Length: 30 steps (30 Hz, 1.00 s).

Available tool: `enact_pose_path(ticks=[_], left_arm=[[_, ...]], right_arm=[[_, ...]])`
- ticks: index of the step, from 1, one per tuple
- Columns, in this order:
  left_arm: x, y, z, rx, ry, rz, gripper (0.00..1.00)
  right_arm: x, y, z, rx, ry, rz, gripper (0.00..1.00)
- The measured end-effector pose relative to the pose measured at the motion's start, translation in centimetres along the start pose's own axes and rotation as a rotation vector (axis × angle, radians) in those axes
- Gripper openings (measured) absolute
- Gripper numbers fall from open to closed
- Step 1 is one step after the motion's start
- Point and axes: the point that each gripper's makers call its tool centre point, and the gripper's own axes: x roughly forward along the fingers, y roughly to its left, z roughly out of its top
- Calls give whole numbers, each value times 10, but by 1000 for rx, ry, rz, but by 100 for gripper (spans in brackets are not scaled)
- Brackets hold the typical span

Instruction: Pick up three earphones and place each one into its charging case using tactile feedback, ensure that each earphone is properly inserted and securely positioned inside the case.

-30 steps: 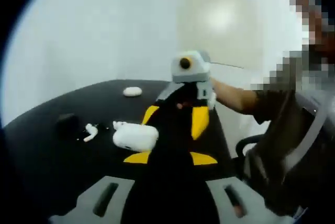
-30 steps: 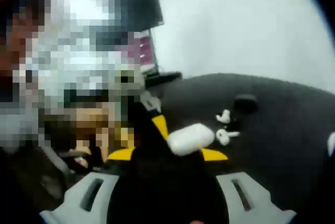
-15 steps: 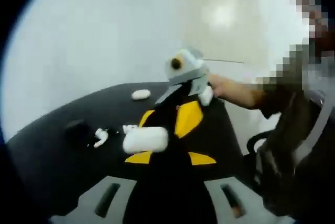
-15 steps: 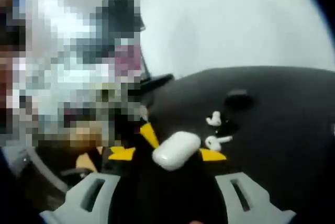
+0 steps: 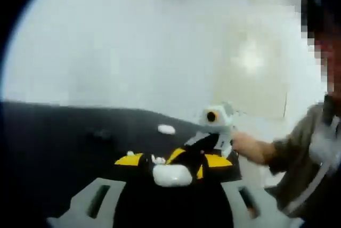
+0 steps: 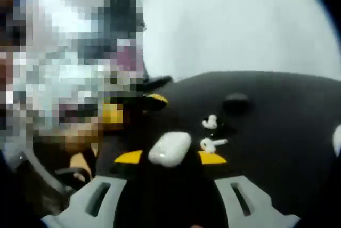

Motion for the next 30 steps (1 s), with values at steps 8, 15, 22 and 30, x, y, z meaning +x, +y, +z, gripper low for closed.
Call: enact_pose_path(ticks=[8, 15, 22, 30], left_arm=[[12, -10, -32, 56, 160, -9, 43], [7, -21, -25, 28, 127, -45, 39], [7, -54, -60, 65, 301, -213, 34], [5, -52, -54, 56, 273, -218, 22]], right_arm=[[20, -1, 1, -234, 44, -63, 35], [6, 15, -6, -357, 56, 81, 33], [-9, 47, -13, -550, 23, 298, 33], [-8, 56, -5, -897, 81, 263, 33]])
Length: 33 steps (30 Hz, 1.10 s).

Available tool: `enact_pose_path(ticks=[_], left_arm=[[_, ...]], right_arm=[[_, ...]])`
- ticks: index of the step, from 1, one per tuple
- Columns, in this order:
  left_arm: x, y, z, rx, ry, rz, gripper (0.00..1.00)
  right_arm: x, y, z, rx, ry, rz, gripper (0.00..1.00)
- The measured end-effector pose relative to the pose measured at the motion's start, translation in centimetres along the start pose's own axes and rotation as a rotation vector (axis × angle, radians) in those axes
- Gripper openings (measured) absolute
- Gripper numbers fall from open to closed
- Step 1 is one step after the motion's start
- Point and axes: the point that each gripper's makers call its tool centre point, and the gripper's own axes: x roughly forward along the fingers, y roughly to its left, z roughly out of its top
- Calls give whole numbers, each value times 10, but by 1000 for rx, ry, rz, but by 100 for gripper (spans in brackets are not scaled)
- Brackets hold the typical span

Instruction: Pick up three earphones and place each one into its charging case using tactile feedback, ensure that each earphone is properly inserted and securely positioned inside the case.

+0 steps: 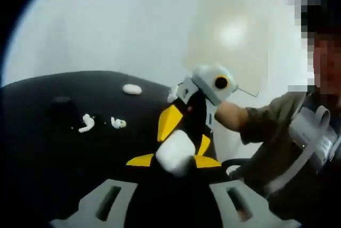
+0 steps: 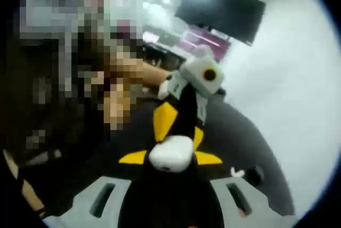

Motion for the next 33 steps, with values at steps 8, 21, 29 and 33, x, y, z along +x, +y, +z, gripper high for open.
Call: enact_pose_path(ticks=[8, 21, 29, 33], left_arm=[[-2, -3, 10, 183, -79, 34, 13], [2, -1, 6, 317, -63, 48, 19], [6, -6, 6, 277, -19, 31, 15], [6, -5, 6, 204, 0, 30, 15]], right_arm=[[-6, -6, -15, 307, -44, -56, 28], [-5, 4, -7, 443, -151, -55, 17], [-5, 4, -9, 428, -154, -68, 17], [-6, 4, -10, 406, -151, -78, 17]])
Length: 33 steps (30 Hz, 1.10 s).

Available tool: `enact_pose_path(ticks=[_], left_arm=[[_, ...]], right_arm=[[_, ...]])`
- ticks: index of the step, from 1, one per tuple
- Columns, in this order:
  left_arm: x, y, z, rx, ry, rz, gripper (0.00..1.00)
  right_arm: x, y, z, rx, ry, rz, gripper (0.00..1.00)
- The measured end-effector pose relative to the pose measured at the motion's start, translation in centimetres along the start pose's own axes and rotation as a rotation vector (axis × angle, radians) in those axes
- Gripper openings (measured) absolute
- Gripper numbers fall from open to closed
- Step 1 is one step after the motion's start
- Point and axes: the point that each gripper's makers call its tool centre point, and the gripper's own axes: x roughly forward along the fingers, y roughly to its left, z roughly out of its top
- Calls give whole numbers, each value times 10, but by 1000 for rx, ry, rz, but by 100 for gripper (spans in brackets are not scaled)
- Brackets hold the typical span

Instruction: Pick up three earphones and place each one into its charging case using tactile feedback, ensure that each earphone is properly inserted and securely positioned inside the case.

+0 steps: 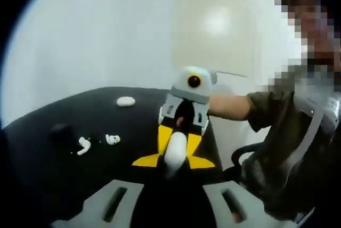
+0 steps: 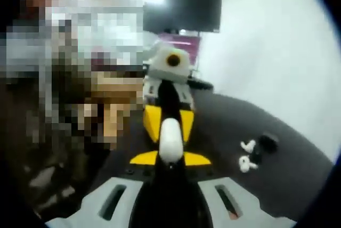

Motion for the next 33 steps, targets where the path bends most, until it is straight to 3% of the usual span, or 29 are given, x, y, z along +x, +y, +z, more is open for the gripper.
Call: enact_pose_path(ticks=[2, 9, 11, 12, 13, 14, 16, 19, 21, 25, 28, 30, 31, 33], left_arm=[[-1, -1, 1, -104, -11, -18, 15], [-3, -4, 5, -191, -35, -64, 17], [-7, 0, 23, -209, -145, -52, 15], [-13, 12, 27, -193, -184, 9, 14], [-18, 17, 33, -206, -233, 25, 14], [-22, 26, 35, -221, -252, 56, 14], [-23, 25, 33, -195, -252, 59, 18], [-19, 13, 28, -171, -215, 10, 26], [-17, 12, 16, -179, -148, 8, 28], [-10, 9, 6, -177, -89, 6, 26], [3, 2, -11, -150, 13, -1, 26], [12, -2, -18, -108, 57, 2, 24], [13, -4, -14, -74, 39, -13, 21], [9, -4, -14, -104, 39, -15, 16]], right_arm=[[0, 0, 0, -10, -2, -2, 17], [1, 0, 2, -62, -7, -14, 17], [1, 0, 2, -69, -12, -13, 17], [1, 1, 2, -72, -9, -13, 17], [1, 0, 2, -65, -9, -14, 17], [1, -1, 2, -54, -10, -13, 17], [1, -2, 1, -21, -10, -8, 17], [1, -2, 0, 68, -11, 9, 17], [1, -4, -1, 118, -14, 25, 17], [0, -5, -1, 131, -17, 39, 17], [1, -1, 1, 46, -8, 31, 17], [4, 0, 2, 55, -6, 38, 17], [3, 1, -1, 47, 16, 45, 17], [5, -1, 2, 83, -5, 45, 17]])
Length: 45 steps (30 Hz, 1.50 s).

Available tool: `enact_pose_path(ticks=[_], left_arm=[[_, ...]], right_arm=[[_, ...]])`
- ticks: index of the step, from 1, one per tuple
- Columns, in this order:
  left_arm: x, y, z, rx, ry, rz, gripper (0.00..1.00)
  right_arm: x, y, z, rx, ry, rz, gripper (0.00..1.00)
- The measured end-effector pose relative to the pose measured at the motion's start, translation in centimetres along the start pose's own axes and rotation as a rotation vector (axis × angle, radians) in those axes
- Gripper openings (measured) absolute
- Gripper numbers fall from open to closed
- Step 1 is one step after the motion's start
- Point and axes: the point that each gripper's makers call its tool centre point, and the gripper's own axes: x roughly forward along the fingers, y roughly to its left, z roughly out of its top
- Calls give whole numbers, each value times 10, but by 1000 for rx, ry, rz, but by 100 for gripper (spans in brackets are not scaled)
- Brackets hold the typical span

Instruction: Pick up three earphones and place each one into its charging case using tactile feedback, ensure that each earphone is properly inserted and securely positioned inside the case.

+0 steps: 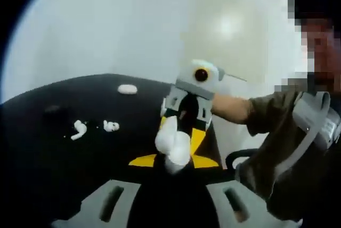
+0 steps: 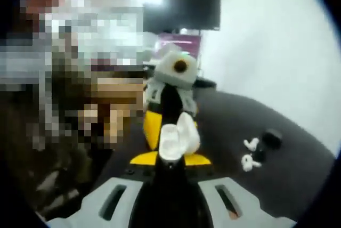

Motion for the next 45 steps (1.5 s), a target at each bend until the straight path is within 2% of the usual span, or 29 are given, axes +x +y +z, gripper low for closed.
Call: enact_pose_path(ticks=[3, 4, 5, 7, 8, 10, 11, 12, 14, 15, 17, 18, 21, 23, 24, 30, 36, 39, 40, 41, 42, 45], left_arm=[[-2, 2, 1, 55, -17, 11, 14], [-2, 3, 0, 60, -14, 10, 14], [-2, 3, 0, 67, -12, 10, 14], [-4, 5, 0, 80, -12, 13, 13], [-4, 4, 0, 88, -13, 14, 13], [-5, 5, 0, 98, -13, 17, 13], [-5, 5, 0, 111, -15, 18, 13], [-5, 6, 1, 122, -17, 19, 13], [-5, 6, 2, 140, -20, 21, 13], [-5, 6, 2, 148, -22, 22, 13], [-4, 6, 2, 153, -24, 26, 13], [-4, 5, 2, 159, -26, 29, 13], [-4, 5, 3, 183, -31, 36, 13], [-4, 5, 3, 191, -33, 36, 13], [-4, 5, 3, 192, -33, 36, 13], [-3, 6, 3, 191, -33, 33, 13], [-4, 7, 3, 191, -33, 33, 13], [-5, 7, 4, 190, -34, 34, 14], [-5, 7, 4, 187, -35, 36, 14], [-5, 7, 4, 188, -35, 37, 14], [-5, 7, 4, 189, -35, 39, 14], [-5, 7, 4, 186, -36, 40, 14]], right_arm=[[1, 0, -1, 5, 14, -19, 18], [0, -1, -6, -1, 47, -26, 19], [-2, 0, -3, 2, 30, -24, 20], [-14, -4, 1, -18, 40, -41, 22], [-23, -7, 5, -23, 34, -55, 23], [-41, -18, 24, -23, -35, -95, 21], [-53, -29, 34, -17, -58, -134, 19], [-60, -40, 37, -9, -53, -168, 18], [-69, -65, 37, 34, -14, -238, 17], [-70, -78, 32, 57, 28, -264, 16], [-66, -96, 22, 54, 93, -278, 16], [-60, -107, 11, 83, 148, -282, 16], [-44, -116, -11, 111, 247, -227, 16], [-35, -121, -24, 99, 307, -189, 15], [-31, -122, -26, 80, 314, -178, 15], [-20, -121, -30, 67, 302, -102, 17], [-27, -109, -29, 61, 303, -82, 16], [-34, -94, -29, 49, 310, -58, 16], [-38, -68, -28, 67, 308, 21, 16], [-40, -64, -26, 68, 304, 35, 16], [-41, -64, -24, 91, 295, 36, 16], [-43, -84, -17, 182, 253, -44, 16]])
